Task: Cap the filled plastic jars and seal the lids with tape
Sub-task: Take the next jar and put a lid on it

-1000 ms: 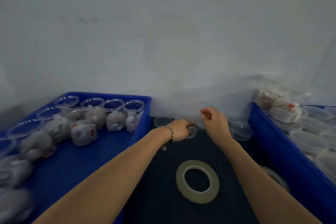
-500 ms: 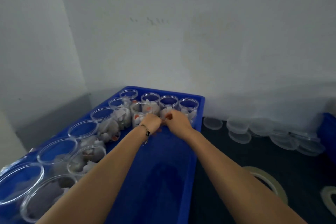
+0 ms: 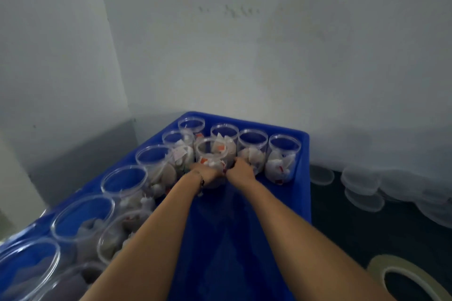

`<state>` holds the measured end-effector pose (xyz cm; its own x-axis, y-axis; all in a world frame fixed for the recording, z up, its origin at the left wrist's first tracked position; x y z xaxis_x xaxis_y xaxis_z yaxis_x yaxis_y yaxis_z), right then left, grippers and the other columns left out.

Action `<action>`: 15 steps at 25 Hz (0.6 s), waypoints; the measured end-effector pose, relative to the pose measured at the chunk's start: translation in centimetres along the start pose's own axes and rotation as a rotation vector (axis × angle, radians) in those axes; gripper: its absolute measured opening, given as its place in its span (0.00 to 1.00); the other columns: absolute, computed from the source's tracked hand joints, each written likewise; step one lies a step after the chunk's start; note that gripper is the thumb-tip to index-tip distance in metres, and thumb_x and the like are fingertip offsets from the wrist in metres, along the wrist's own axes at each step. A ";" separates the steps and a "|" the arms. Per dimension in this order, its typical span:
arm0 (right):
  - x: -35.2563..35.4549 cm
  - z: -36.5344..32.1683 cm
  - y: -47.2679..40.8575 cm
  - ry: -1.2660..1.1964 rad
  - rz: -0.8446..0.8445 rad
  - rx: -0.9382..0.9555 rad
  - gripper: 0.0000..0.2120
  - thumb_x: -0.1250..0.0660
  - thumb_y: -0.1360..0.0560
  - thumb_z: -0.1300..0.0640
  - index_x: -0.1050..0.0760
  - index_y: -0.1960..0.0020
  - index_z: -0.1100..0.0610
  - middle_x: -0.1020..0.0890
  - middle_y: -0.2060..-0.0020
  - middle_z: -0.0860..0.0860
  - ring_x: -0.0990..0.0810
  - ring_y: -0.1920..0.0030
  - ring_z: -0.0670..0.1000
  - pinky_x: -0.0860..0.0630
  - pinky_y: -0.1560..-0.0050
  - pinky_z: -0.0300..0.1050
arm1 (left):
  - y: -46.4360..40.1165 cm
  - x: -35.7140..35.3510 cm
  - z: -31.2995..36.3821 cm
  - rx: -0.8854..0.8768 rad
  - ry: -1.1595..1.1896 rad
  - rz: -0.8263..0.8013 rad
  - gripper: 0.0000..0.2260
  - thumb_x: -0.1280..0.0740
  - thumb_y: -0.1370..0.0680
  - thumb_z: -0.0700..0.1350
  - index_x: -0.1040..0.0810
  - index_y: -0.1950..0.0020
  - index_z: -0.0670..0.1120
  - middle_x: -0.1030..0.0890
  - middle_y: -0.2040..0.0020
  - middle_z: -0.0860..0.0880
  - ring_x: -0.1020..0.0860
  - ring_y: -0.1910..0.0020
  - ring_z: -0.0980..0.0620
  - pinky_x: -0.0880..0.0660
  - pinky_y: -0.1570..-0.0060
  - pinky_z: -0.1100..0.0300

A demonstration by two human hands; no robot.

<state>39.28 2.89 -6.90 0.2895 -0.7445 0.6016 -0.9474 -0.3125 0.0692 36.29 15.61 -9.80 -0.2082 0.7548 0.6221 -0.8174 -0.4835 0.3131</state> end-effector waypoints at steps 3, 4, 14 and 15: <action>-1.8 0.6 -0.8 -0.109 -0.113 0.019 0.26 0.39 0.23 0.60 0.39 0.27 0.55 0.28 0.33 0.57 0.28 0.35 0.57 0.30 0.37 0.49 | -1.9 1.2 -0.3 -0.001 0.132 0.131 0.24 0.29 0.27 0.47 0.30 0.35 0.41 0.24 0.39 0.41 0.25 0.41 0.43 0.28 0.49 0.57; -2.2 0.5 -0.9 -0.126 -0.149 0.030 0.27 0.40 0.24 0.62 0.41 0.26 0.54 0.28 0.33 0.57 0.29 0.35 0.57 0.30 0.36 0.49 | -1.9 1.1 0.1 -0.040 0.151 0.134 0.22 0.29 0.27 0.45 0.30 0.36 0.41 0.23 0.40 0.41 0.25 0.41 0.43 0.28 0.48 0.56; 3.5 -3.5 3.9 0.030 0.071 0.162 0.11 0.43 0.23 0.64 0.25 0.45 0.63 0.20 0.47 0.59 0.21 0.46 0.58 0.24 0.46 0.51 | 6.9 4.1 5.3 -0.250 -0.098 0.317 0.17 0.30 0.29 0.56 0.24 0.49 0.44 0.19 0.50 0.44 0.25 0.62 0.51 0.32 0.60 0.60; 4.9 -4.1 4.7 0.080 0.115 0.183 0.10 0.43 0.23 0.63 0.25 0.46 0.62 0.19 0.49 0.58 0.21 0.47 0.57 0.25 0.49 0.48 | 8.5 4.4 6.8 -0.299 -0.115 0.353 0.19 0.29 0.31 0.59 0.23 0.52 0.45 0.18 0.53 0.44 0.25 0.63 0.51 0.31 0.61 0.60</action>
<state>35.67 0.16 -0.35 0.1624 -0.7347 0.6587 -0.9310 -0.3353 -0.1445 32.12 11.82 0.48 -0.4540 0.5054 0.7338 -0.8298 -0.5398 -0.1417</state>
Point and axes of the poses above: each hand's wrist, its own y-axis away from the middle knuckle, its own x-axis out of the back of the hand, z = x × y, the point moved 8 cm from there along -y, towards the middle knuckle
